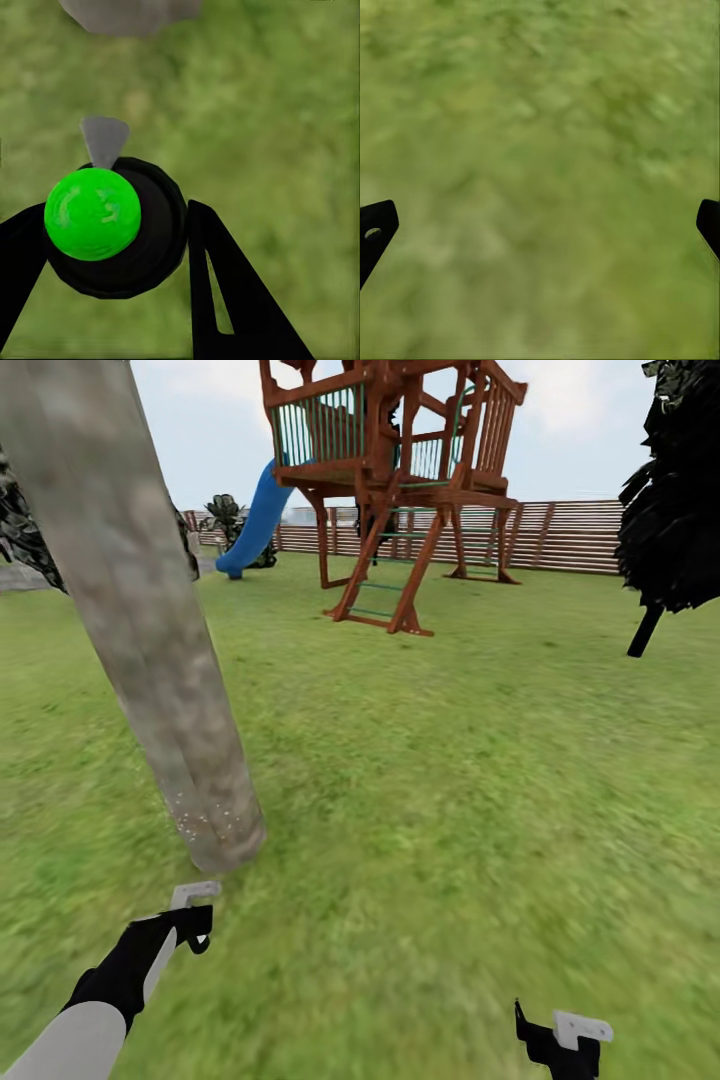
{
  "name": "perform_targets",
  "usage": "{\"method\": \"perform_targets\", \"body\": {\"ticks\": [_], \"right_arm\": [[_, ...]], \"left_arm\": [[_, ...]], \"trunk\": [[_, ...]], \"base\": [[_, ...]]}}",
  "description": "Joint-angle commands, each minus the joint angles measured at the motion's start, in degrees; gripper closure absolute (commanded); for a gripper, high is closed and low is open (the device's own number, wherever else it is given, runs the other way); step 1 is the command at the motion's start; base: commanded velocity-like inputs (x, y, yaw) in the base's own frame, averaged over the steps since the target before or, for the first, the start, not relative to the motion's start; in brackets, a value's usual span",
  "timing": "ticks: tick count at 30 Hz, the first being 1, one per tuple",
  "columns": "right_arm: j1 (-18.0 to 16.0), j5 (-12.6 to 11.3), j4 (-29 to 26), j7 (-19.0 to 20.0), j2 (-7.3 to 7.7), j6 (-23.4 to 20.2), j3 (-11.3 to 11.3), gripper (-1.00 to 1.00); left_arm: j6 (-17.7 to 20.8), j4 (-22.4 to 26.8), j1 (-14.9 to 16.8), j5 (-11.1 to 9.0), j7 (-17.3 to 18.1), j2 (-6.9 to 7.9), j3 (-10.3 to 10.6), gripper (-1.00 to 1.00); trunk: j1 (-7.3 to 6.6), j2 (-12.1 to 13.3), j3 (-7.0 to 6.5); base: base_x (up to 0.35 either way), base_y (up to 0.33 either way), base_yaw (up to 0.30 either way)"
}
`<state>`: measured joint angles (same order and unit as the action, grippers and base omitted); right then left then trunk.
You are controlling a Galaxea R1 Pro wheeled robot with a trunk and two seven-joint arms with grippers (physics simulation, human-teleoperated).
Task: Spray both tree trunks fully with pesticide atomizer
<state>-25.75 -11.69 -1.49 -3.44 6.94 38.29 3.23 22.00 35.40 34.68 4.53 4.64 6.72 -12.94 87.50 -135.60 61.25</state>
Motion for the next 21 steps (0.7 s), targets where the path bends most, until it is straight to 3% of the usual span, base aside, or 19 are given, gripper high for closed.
{"method": "perform_targets", "body": {"ticks": [1,8,17,20,21], "right_arm": [[0.0,-0.2,0.0,-0.2,0.00,0.1,0.4,-1.00],[0.0,-0.2,0.0,-0.2,0.00,0.1,0.4,-1.00],[0.0,-0.3,-0.1,-0.2,0.17,0.1,0.3,-1.00],[0.0,-0.3,-0.1,-0.2,0.25,0.1,0.3,-1.00],[0.0,-0.3,-0.1,-0.2,0.26,0.1,0.3,-1.00]], "left_arm": [[0.3,0.1,0.0,0.5,0.5,-0.06,-0.3,1.00],[0.3,0.1,0.0,0.5,0.5,-0.09,-0.3,1.00],[0.7,1.4,1.0,0.7,0.5,-1.19,0.0,1.00],[1.6,1.1,4.4,0.9,0.6,-1.91,0.2,1.00],[3.8,1.0,6.6,1.1,0.7,-1.57,0.2,1.00]], "trunk": [[0.00,0.0,0.05],[0.00,0.0,0.05],[0.00,0.0,0.05],[0.00,0.0,0.05],[0.00,0.0,0.05]], "base": [[0.104,-0.271,0.271],[0.125,-0.263,0.276],[-0.104,-0.116,0.218],[-0.003,-0.002,0.013],[0.000,0.000,0.002]]}}
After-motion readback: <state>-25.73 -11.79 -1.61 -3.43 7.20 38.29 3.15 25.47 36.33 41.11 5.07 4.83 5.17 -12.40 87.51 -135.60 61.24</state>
